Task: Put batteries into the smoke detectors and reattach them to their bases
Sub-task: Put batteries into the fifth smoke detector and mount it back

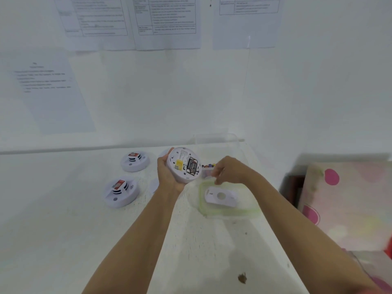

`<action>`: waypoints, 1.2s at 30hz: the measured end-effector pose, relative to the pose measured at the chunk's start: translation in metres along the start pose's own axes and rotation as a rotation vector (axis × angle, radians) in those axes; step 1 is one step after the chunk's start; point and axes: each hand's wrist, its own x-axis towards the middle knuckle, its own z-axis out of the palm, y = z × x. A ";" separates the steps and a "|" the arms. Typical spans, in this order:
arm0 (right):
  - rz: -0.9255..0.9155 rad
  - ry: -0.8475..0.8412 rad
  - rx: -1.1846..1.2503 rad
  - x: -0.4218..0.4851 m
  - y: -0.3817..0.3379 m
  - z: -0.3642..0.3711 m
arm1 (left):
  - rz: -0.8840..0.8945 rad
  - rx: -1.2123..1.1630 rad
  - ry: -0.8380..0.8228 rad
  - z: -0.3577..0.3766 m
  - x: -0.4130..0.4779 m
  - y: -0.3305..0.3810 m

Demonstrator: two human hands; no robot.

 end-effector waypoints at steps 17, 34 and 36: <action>0.041 -0.107 -0.129 -0.025 0.019 0.023 | -0.104 -0.038 -0.163 -0.024 -0.032 0.008; -0.282 0.253 0.330 -0.028 -0.070 0.040 | -0.153 0.023 -0.263 -0.017 -0.034 0.025; -0.284 0.255 0.359 -0.028 -0.071 0.042 | -0.151 0.020 -0.266 -0.017 -0.035 0.025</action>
